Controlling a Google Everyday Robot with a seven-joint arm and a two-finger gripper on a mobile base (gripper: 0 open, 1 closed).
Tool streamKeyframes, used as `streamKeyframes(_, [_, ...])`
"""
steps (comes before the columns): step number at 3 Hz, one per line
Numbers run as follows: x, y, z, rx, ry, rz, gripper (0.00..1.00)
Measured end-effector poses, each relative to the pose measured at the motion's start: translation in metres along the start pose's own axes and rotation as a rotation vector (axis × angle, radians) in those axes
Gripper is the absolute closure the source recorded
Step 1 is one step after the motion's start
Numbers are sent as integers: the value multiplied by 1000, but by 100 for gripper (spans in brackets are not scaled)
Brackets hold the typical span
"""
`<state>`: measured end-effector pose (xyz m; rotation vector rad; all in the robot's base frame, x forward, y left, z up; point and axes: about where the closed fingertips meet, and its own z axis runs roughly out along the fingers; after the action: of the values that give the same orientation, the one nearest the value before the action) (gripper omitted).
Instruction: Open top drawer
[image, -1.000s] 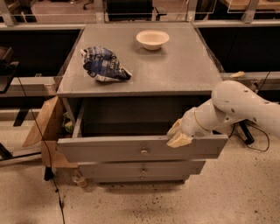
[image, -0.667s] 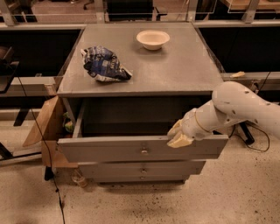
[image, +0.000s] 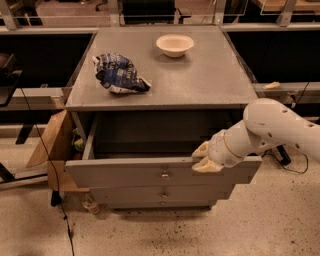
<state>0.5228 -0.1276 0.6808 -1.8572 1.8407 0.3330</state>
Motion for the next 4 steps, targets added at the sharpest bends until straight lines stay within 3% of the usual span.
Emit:
streamKeyframes(1, [-4,7,0,-7,2,-17,11])
streamKeyframes(2, [-4,7,1,-8,3,-18,0])
streamKeyframes(4, [-1,17,6,-35,53,-39,42])
